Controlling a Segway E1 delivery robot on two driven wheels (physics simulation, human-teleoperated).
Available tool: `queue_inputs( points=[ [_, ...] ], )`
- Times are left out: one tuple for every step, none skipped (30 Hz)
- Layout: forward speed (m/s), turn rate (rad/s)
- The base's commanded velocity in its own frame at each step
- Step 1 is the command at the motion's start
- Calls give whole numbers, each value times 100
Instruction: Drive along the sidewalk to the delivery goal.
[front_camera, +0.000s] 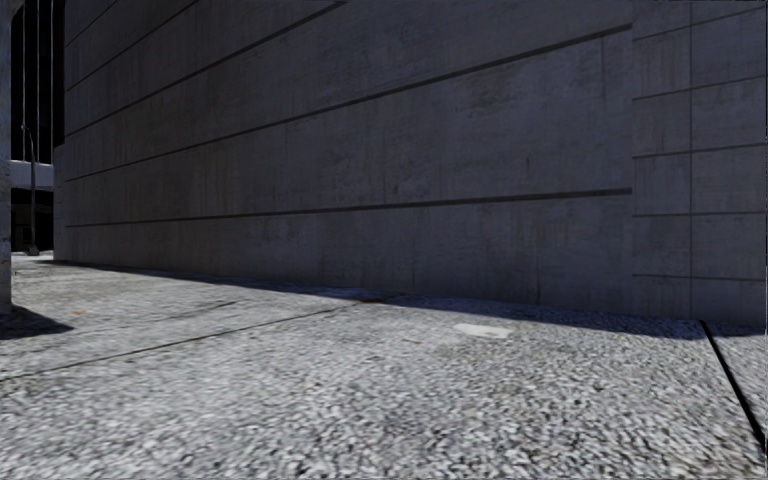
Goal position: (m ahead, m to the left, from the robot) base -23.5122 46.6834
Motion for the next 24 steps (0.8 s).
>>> queue_inputs(
  points=[
    [200, 83],
    [200, 83],
    [200, 83],
    [200, 83],
    [200, 83],
    [200, 83],
    [200, 83],
    [200, 83],
    [200, 83],
    [200, 83],
    [200, 83],
    [200, 83],
    [200, 83],
    [200, 83],
    [200, 83],
    [200, 80],
    [200, 72],
    [200, 72],
    [200, 63],
    [200, 60],
    [200, 60],
    [200, 60],
    [200, 59],
    [200, 59]
  ],
)
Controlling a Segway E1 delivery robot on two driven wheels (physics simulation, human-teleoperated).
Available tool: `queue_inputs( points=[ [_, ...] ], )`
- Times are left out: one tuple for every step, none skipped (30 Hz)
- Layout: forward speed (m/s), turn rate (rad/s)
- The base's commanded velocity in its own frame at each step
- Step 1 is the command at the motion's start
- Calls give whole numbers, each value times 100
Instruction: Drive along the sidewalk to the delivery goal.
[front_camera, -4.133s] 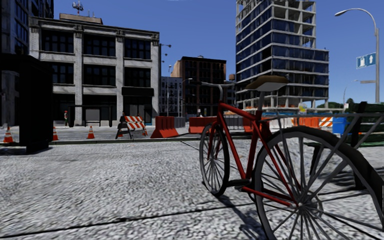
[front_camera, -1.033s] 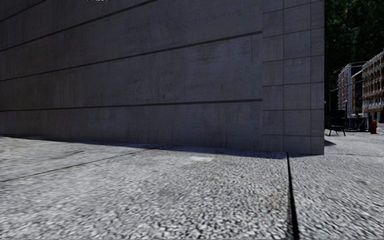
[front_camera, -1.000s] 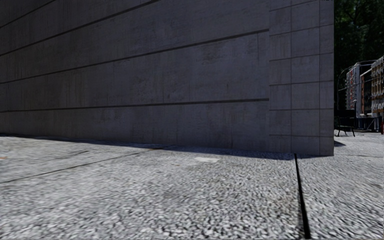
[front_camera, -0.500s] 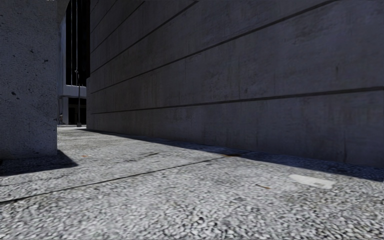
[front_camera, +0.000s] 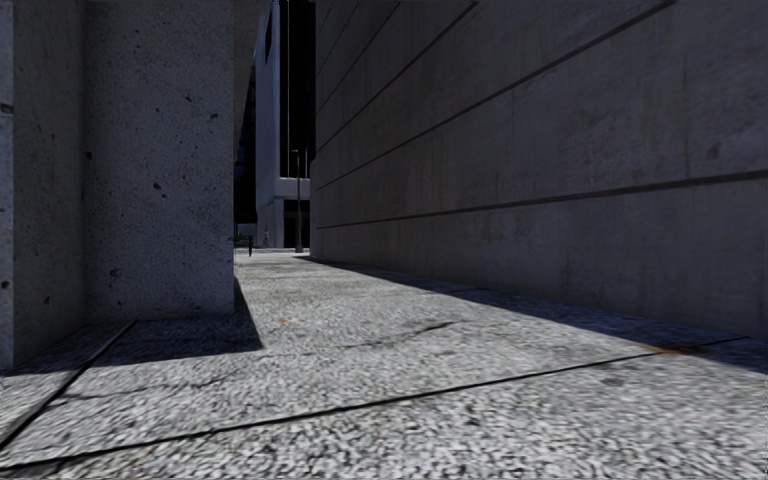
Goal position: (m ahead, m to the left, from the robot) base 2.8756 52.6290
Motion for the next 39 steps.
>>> queue_inputs(
  points=[
    [200, 59],
    [200, 48],
    [200, 0],
    [200, 0],
    [200, 0],
    [200, 0],
    [200, 0],
    [200, 0],
    [200, 0],
    [200, 0],
    [200, 0],
    [200, 0],
    [200, 0],
    [200, 0],
    [200, 0],
    [200, 0],
    [200, 0],
    [200, 0],
    [200, 0],
    [200, 0],
    [200, 0],
    [200, 0],
    [200, 0],
    [200, 0],
    [200, 0],
    [200, 0],
    [200, 0],
    [200, 0],
    [200, 0],
    [200, 0],
    [200, 10],
    [200, 17],
    [200, 19],
    [200, 19],
    [200, 22],
    [200, 29],
    [200, 34],
    [200, 36],
    [200, 38]
  ],
)
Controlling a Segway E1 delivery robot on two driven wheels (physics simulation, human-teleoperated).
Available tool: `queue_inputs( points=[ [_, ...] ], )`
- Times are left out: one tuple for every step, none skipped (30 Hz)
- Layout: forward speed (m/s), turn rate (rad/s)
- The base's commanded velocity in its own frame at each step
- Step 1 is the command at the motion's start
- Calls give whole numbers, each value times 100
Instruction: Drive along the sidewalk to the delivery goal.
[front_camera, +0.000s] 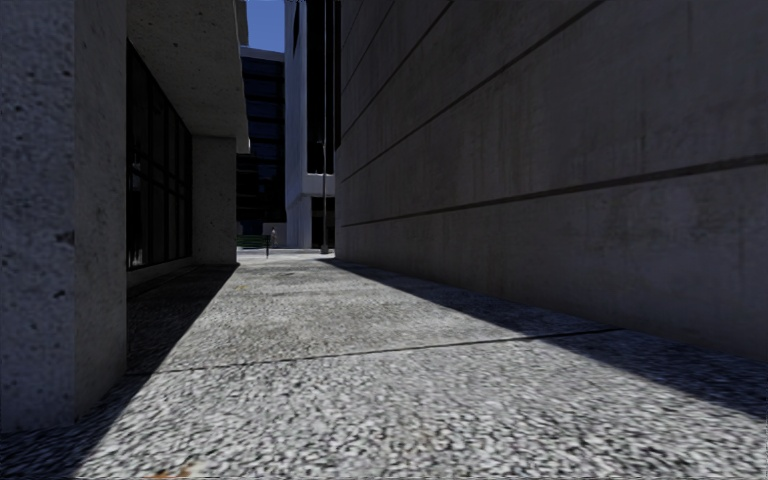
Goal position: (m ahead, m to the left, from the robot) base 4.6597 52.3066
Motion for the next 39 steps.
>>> queue_inputs(
  points=[
    [200, 38],
    [200, 42],
    [200, 46],
    [200, 49],
    [200, 49],
    [200, 49],
    [200, 49],
    [200, 49],
    [200, 49],
    [200, 49],
    [200, 49],
    [200, 49],
    [200, 48],
    [200, 0],
    [200, 0],
    [200, 0],
    [200, 0],
    [200, 0],
    [200, 0],
    [200, 0],
    [200, 0],
    [200, 0],
    [200, 0],
    [200, 0],
    [200, 0],
    [200, 0],
    [200, 0],
    [200, 0],
    [200, 0],
    [200, 0],
    [200, 0],
    [200, 0],
    [200, 0],
    [200, 0],
    [200, 0],
    [200, 0],
    [200, 0],
    [200, 9],
    [200, 18]
  ],
)
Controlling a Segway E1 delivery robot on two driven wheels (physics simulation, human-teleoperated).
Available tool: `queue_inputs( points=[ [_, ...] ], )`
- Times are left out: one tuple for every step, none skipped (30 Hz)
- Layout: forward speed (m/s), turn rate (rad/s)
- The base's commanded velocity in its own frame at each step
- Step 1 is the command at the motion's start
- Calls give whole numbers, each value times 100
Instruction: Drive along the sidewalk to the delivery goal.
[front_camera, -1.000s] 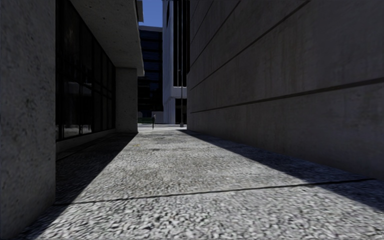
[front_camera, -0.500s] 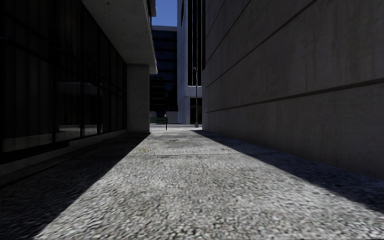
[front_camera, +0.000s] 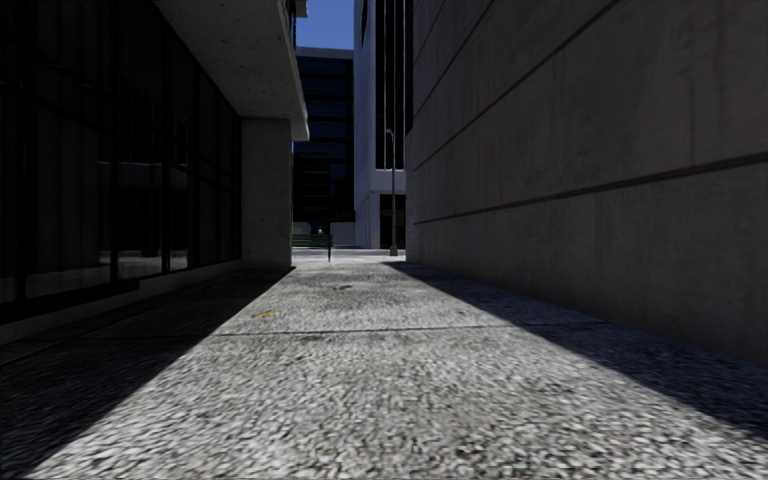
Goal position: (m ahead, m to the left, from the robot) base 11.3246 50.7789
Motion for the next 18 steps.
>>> queue_inputs(
  points=[
    [200, 25],
    [200, 25],
    [200, 29],
    [200, 33],
    [200, 36],
    [200, 37],
    [200, 37],
    [200, 37],
    [200, 38],
    [200, 38],
    [200, 38],
    [200, 38],
    [200, 38],
    [200, 38],
    [200, 38],
    [200, 38],
    [200, 37],
    [200, 37]
  ],
)
